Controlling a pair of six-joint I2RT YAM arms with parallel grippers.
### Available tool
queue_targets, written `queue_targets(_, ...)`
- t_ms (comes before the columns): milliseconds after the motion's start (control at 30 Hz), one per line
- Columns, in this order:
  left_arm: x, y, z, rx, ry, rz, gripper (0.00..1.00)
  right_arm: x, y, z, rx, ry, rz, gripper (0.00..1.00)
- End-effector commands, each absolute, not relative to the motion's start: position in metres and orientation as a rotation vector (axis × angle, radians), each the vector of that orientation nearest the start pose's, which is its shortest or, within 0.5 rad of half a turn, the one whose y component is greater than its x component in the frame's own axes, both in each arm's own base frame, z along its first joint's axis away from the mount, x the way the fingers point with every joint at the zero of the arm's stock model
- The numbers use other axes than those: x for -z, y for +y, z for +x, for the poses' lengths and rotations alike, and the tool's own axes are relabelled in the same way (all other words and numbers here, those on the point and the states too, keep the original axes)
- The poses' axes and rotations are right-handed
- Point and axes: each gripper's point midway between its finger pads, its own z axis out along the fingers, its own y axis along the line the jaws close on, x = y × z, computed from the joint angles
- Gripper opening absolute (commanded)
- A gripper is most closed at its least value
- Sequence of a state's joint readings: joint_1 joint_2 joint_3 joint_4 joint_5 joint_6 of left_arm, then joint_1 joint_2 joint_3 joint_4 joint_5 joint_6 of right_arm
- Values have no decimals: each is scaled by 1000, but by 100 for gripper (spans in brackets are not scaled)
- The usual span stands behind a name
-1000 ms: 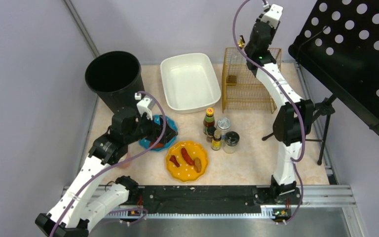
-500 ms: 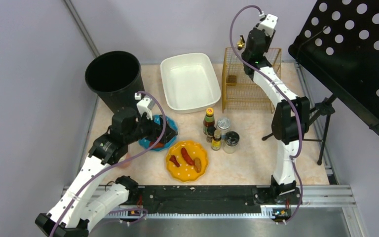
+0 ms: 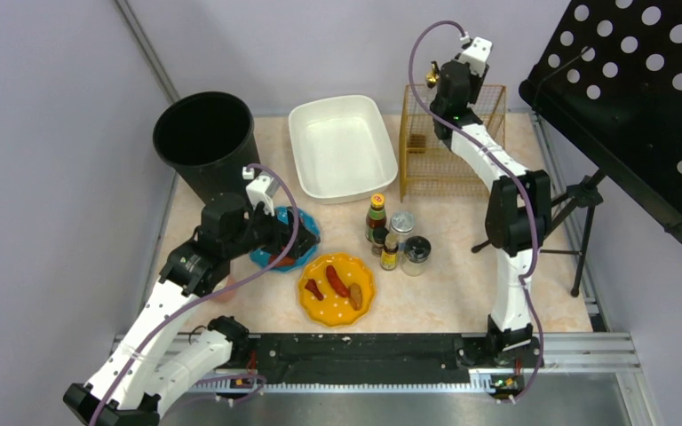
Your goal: Clear the kitchen counter
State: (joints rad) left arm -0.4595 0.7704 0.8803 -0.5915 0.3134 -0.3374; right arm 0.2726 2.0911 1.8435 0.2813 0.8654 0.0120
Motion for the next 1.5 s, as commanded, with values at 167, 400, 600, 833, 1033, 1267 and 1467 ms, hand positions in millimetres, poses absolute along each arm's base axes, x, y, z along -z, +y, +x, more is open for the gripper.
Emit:
queue_targets(167, -248, -176, 205, 807, 2054, 351, 97, -298, 38, 606, 388, 1447, 508, 3)
queue_targets(400, -248, -177, 205, 811, 2055, 352, 97, -284, 40, 599, 386, 1468, 492, 27)
queue_targets(600, -248, -177, 204, 812, 2055, 350, 97, -296, 46, 589, 370, 1454, 473, 51)
queue_targets(833, -249, -177, 203, 815, 2050, 352, 97, -343, 56, 565, 389, 1388, 438, 65)
queue_targets(1033, -249, -176, 203, 815, 2049, 351, 97, -382, 57, 536, 408, 1340, 439, 69)
queue_targets(1267, -248, -176, 203, 811, 2051, 348, 97, -427, 57, 487, 427, 1278, 426, 71)
queue_targets(1467, -248, -172, 207, 779, 2048, 332, 97, -428, 79, 442, 343, 1346, 271, 72)
